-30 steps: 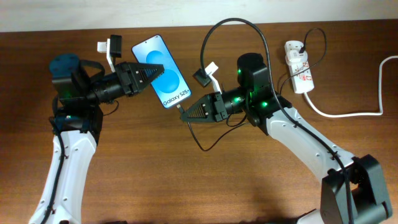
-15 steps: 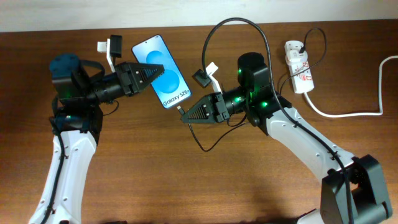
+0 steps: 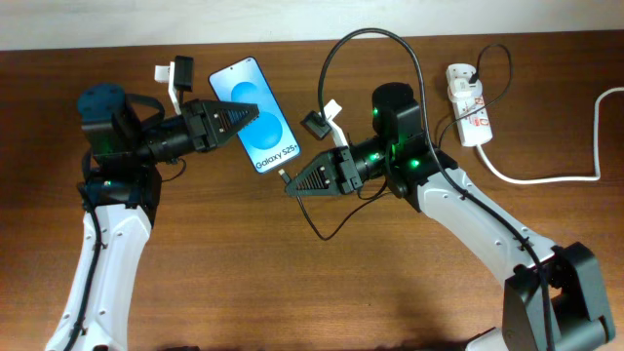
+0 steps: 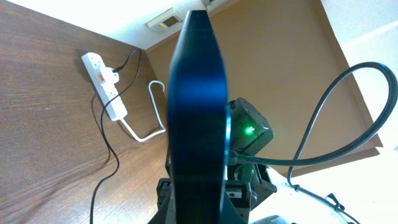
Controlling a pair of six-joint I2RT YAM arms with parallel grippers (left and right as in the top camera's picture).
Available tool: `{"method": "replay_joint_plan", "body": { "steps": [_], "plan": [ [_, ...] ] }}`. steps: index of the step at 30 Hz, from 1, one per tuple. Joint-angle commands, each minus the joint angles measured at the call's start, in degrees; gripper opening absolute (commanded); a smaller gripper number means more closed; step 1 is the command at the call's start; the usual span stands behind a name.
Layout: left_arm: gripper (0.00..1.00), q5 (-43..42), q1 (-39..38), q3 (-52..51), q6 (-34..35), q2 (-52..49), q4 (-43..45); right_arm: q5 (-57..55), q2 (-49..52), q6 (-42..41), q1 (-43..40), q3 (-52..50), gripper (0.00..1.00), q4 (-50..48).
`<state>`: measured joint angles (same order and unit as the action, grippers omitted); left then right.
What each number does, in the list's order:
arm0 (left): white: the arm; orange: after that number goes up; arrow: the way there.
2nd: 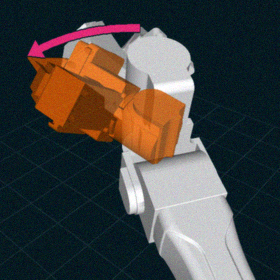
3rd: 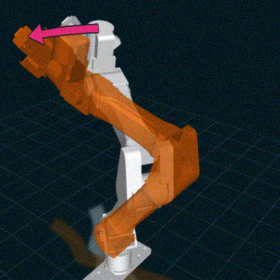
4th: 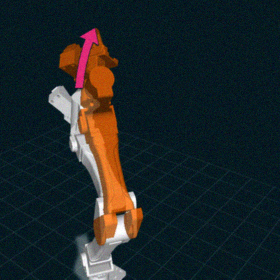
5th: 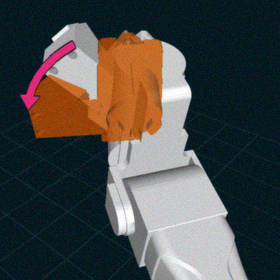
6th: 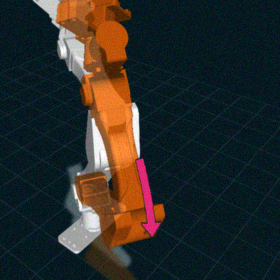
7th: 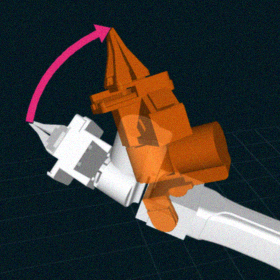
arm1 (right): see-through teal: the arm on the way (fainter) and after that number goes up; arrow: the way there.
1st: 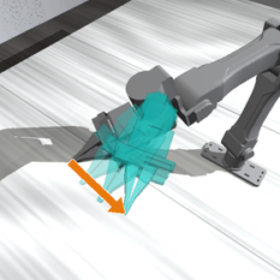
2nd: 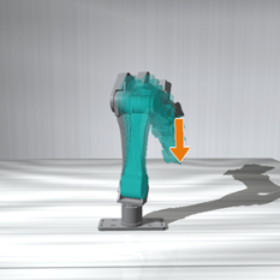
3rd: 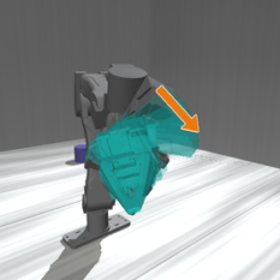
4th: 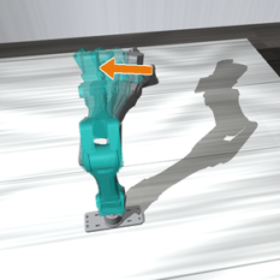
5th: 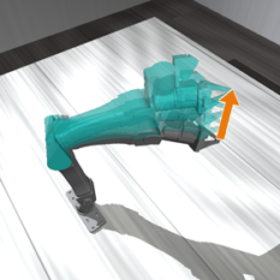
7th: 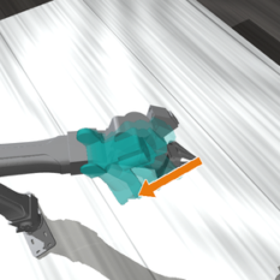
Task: Plug charger to phone and switch on socket
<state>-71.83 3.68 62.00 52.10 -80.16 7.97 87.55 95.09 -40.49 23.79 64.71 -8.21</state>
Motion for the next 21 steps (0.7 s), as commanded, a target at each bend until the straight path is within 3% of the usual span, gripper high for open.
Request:
{"method": "replay_joint_plan", "body": {
  "steps": [1,21],
  "plan": [
    [0.0,-1.2,0.1,0.5,1.3,0.8,0.3,0.2,0.2,0.6,0.5,0.4,0.04,-0.2],
    [0.0,-0.3,0.1,0.5,1.3,0.8,-0.6,1.3,0.1,0.6,-1.0,0.4,0.04,-0.2]
  ]
}}
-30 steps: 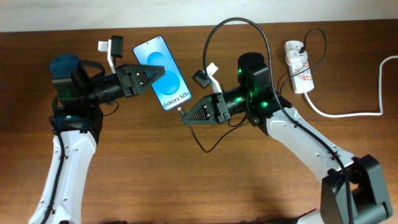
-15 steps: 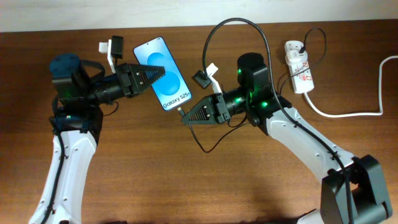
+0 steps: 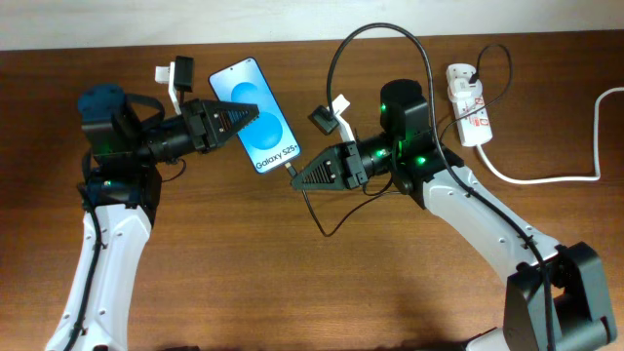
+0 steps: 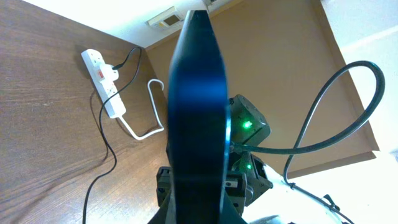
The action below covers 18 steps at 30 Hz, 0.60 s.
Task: Plug charger to phone and switch on socket
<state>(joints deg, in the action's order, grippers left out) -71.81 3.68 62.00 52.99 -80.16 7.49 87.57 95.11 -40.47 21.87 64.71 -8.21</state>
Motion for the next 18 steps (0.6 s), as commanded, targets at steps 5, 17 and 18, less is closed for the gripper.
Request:
{"method": "replay_joint_plan", "body": {
  "steps": [5,17,18],
  "plan": [
    [0.0,-0.2,0.1,0.5,0.3,0.8,-0.7,0.4,0.1,0.5,1.8,0.4,0.04,-0.2],
    [0.0,-0.2,0.1,0.5,0.3,0.8,-0.7,-1.1,0.1,0.5,1.8,0.4,0.04,-0.7],
    [0.0,-0.2,0.1,0.5,0.3,0.8,-0.7,-1.0,0.1,0.5,1.8,0.4,0.04,-0.7]
  ]
}}
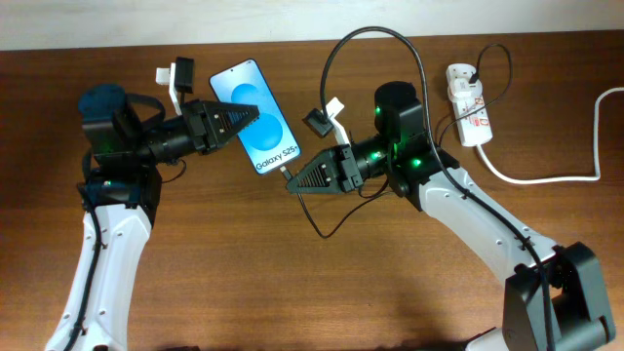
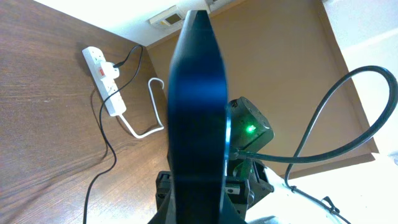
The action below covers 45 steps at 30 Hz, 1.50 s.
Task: Plug charger to phone and switch on socket
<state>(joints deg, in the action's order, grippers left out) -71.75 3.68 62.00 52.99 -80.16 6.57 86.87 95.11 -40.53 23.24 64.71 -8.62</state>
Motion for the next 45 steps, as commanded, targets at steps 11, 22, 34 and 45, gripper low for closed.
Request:
{"method": "replay_joint_plan", "body": {
  "steps": [11,22,34,45],
  "plan": [
    [0.0,-0.3,0.1,0.5,0.3,0.8,0.2,1.0,0.1,0.6,0.4,0.5,0.04,-0.7],
    [0.0,-0.5,0.1,0.5,0.3,0.8,0.2,-0.9,0.1,-6.7,0.4,0.5,0.04,-6.8],
    [0.0,-0.5,0.1,0.5,0.4,0.8,0.2,-0.1,0.1,-6.5,0.4,0.4,0.04,-2.5],
    [0.0,-0.5,0.1,0.5,0.4,0.8,0.2,-4.7,0.1,-6.3,0.5,0.4,0.04,-4.5]
  ]
}}
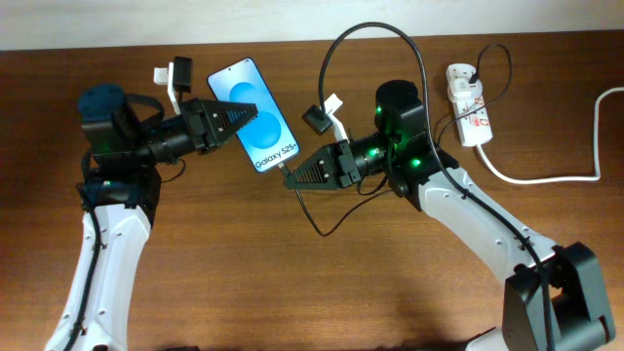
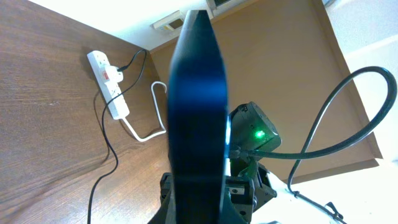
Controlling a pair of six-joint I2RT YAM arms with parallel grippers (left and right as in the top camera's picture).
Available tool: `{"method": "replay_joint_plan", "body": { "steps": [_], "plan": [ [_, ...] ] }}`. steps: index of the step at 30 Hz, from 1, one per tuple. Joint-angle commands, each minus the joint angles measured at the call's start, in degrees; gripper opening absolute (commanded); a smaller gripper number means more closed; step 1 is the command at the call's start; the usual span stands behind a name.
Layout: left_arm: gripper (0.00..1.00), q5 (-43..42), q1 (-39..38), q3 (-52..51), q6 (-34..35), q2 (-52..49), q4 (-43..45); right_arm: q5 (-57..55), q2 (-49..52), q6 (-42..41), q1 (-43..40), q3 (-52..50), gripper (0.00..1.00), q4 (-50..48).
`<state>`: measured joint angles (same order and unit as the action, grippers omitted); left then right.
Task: Plug charger to phone and switch on socket
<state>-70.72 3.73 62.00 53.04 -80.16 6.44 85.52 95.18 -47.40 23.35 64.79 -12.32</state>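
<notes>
A Galaxy phone (image 1: 255, 115) with a blue screen is held above the table, my left gripper (image 1: 244, 115) shut on its left side. In the left wrist view the phone (image 2: 198, 112) is seen edge-on, filling the middle. My right gripper (image 1: 291, 179) is shut on the charger plug (image 1: 284, 175), whose tip is at the phone's bottom edge; whether it is seated cannot be told. The black cable (image 1: 370, 39) loops up and over to the white socket strip (image 1: 469, 102) at the right, also seen as the strip (image 2: 109, 81).
A white cord (image 1: 546, 177) runs from the strip off the right edge. A black-and-white tag (image 1: 322, 117) hangs on my right arm, a similar tag (image 1: 175, 78) on the left. Slack black cable (image 1: 317, 219) droops on the table under the right gripper.
My right gripper with the plug has shifted a little up and right, staying at the phone's bottom edge. The left gripper and phone are where they were.
The left gripper held the phone aloft throughout. My right gripper held the plug just below the phone's bottom edge, then stood slightly further right, then back to the left, and is now again close at that edge.
</notes>
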Motion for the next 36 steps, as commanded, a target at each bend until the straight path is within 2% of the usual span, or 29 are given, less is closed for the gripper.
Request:
{"method": "replay_joint_plan", "body": {
  "steps": [1,7,10,14,18,20,25,36],
  "plan": [
    [0.0,-1.5,0.0,0.5,0.3,0.8,0.3,-4.1,0.0,0.6,0.4,0.3,0.04,-0.9],
    [0.0,-3.8,0.0,0.5,0.3,0.8,0.3,-6.4,0.0,0.6,0.4,0.3,0.04,-4.8],
    [0.0,-8.6,0.0,0.5,-1.5,0.8,0.3,-6.7,0.0,0.3,0.4,0.3,0.04,-9.3],
    [0.0,-13.7,-0.1,0.5,-4.3,0.8,0.3,-8.7,0.0,-0.1,0.3,0.5,0.04,-10.6],
    [0.0,-12.3,-4.6,0.5,-11.5,0.8,-4.5,-9.7,0.0,-9.2,0.3,0.5,0.04,-21.4],
    [0.0,-7.8,-6.1,0.5,-12.9,0.8,-8.9,-13.0,0.0,-10.1,0.2,0.5,0.04,-21.8],
    [0.0,-7.5,-6.4,0.5,-12.9,0.8,-9.1,-20.5,0.0,-10.1,0.2,0.5,0.04,-22.3],
    [0.0,-14.8,-6.4,0.5,-14.2,0.8,-9.6,-20.1,0.0,-10.1,-1.3,2.7,0.04,-22.7]
  ]
}}
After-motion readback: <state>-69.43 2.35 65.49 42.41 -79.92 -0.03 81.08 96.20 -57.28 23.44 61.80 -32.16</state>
